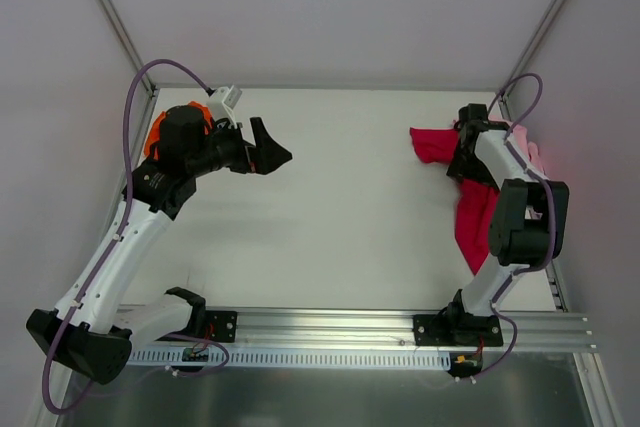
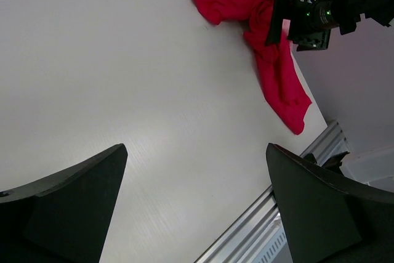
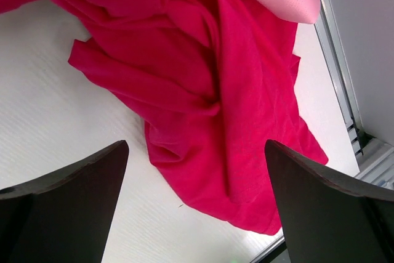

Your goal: Fold and stack the t-shirts

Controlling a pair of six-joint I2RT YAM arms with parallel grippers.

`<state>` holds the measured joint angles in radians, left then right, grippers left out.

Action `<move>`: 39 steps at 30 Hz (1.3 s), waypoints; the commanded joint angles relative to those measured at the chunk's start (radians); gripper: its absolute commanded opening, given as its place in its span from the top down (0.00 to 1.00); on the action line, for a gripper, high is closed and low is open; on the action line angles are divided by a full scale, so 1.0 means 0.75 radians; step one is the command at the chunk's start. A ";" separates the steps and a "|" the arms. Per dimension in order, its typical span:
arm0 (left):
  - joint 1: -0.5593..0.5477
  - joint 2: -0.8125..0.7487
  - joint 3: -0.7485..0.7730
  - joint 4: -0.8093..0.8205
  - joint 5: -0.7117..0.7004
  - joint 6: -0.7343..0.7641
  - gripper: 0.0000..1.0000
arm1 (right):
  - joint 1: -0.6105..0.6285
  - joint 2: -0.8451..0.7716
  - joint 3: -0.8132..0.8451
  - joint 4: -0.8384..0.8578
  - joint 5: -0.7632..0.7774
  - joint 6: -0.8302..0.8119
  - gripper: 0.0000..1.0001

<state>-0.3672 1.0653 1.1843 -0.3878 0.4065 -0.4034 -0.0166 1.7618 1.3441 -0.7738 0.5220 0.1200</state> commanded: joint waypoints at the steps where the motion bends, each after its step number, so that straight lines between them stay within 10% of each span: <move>1: -0.007 -0.019 0.059 -0.004 -0.020 0.043 0.01 | -0.009 0.019 0.061 -0.056 0.061 0.024 0.01; 17: -0.005 -0.013 0.131 -0.047 -0.057 0.078 0.01 | -0.060 0.128 0.030 -0.052 -0.127 0.051 0.01; 29: -0.007 -0.011 0.121 -0.039 -0.063 0.076 0.01 | -0.062 0.124 0.069 -0.077 -0.172 0.041 0.26; 36: -0.007 -0.007 0.114 -0.027 -0.059 0.082 0.01 | -0.062 0.103 0.114 -0.114 -0.152 0.024 0.87; 39: -0.007 -0.003 0.119 -0.025 -0.059 0.090 0.01 | -0.060 0.089 0.118 -0.116 -0.164 0.026 0.99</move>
<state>-0.3672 1.0657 1.2526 -0.4107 0.3798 -0.3614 -0.0551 1.8790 1.3952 -0.8280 0.3946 0.1322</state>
